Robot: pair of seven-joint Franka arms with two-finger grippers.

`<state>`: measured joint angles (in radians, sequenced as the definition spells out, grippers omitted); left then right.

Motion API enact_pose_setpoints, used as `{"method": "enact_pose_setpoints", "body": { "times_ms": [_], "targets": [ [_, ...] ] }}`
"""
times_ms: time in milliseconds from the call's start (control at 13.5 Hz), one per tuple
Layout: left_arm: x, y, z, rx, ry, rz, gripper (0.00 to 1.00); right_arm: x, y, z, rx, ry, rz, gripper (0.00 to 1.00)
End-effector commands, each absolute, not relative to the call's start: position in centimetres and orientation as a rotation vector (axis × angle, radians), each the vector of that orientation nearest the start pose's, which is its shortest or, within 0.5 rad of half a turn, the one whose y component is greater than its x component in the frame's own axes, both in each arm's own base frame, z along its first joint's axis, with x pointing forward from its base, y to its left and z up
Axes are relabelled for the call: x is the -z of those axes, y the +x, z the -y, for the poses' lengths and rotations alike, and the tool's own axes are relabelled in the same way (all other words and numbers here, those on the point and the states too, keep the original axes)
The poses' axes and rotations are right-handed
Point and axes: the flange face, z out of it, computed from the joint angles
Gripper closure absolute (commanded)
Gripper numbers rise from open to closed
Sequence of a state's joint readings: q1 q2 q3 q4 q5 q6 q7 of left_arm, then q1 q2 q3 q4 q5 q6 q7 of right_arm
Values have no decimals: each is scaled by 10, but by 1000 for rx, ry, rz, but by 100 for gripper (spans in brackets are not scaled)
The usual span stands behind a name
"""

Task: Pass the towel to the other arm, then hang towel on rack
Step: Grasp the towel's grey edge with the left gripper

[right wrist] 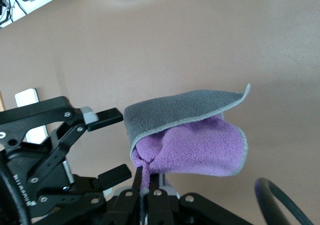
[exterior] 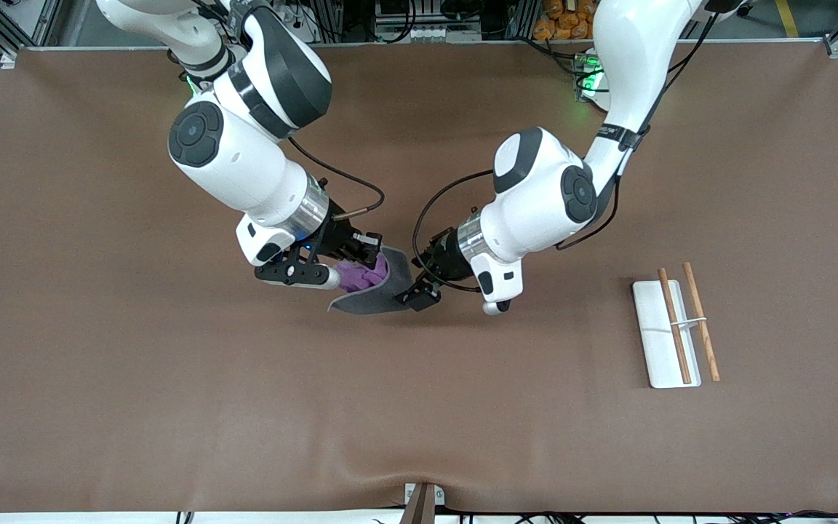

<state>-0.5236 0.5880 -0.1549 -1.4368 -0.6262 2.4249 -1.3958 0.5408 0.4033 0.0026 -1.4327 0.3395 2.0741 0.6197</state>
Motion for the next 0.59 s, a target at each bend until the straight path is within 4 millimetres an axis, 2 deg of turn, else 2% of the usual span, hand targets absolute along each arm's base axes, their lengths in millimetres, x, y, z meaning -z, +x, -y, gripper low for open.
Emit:
{"method": "enact_pose_setpoints", "body": {
  "times_ms": [0, 296, 519],
  "targets": [
    [-395, 599, 458, 378, 2030, -1385, 25, -493, 595, -384, 26, -2709, -313, 100],
    [-394, 593, 470, 379, 2019, -1387, 43, -495, 594, -385, 27, -2708, -313, 100],
    [-394, 593, 471, 382, 2017, -1390, 77, -495, 594, -385, 27, -2708, -313, 100]
  ]
}}
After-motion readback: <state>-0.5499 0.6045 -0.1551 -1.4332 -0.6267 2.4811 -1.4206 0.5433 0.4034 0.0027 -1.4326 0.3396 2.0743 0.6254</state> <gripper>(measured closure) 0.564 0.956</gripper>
